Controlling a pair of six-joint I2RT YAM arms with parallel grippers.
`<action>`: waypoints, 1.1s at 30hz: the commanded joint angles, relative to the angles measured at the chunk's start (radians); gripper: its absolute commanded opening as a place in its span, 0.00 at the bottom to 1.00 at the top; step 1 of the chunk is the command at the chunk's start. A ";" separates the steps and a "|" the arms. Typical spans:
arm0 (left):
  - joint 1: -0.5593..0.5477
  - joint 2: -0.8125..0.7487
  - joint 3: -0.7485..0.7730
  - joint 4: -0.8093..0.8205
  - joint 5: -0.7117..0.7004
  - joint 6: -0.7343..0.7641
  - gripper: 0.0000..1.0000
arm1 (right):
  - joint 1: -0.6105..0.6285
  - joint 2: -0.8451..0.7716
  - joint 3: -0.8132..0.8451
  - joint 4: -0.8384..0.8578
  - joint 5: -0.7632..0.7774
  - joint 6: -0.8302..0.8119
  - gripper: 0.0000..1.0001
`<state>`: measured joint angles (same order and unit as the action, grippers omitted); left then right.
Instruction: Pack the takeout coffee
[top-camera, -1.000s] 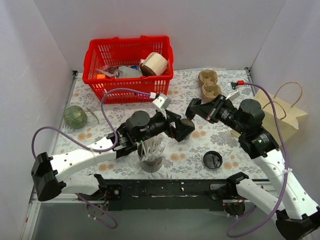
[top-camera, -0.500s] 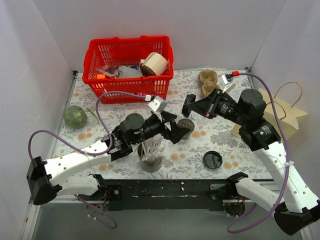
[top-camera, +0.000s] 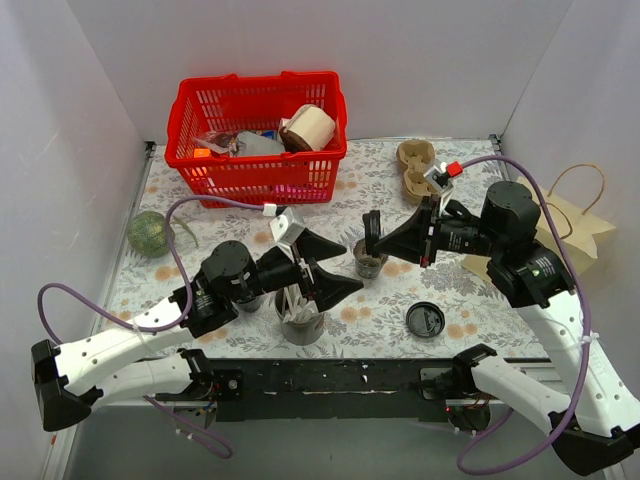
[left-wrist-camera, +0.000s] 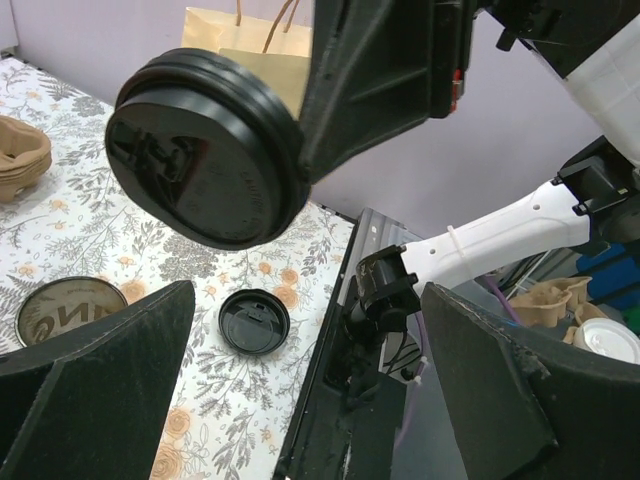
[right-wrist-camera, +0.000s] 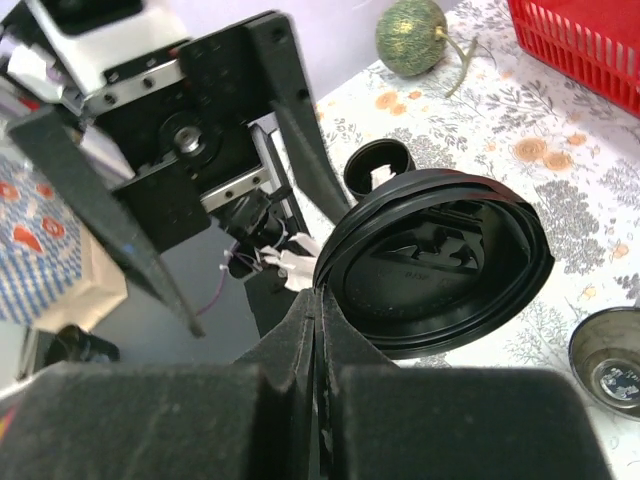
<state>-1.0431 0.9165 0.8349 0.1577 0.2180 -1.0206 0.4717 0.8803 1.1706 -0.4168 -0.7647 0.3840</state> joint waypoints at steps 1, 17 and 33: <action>-0.003 -0.001 0.027 -0.032 -0.008 -0.030 0.98 | -0.001 -0.027 0.053 -0.049 -0.136 -0.231 0.01; -0.003 0.278 0.161 -0.103 -0.232 -0.380 0.98 | -0.001 -0.095 -0.145 -0.333 0.278 -0.198 0.01; -0.001 0.472 0.168 -0.100 -0.267 -0.598 0.88 | 0.001 -0.227 -0.371 -0.316 0.303 -0.276 0.01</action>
<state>-1.0431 1.3754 0.9737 0.0376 -0.0792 -1.5917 0.4717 0.6392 0.7944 -0.7601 -0.4751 0.1616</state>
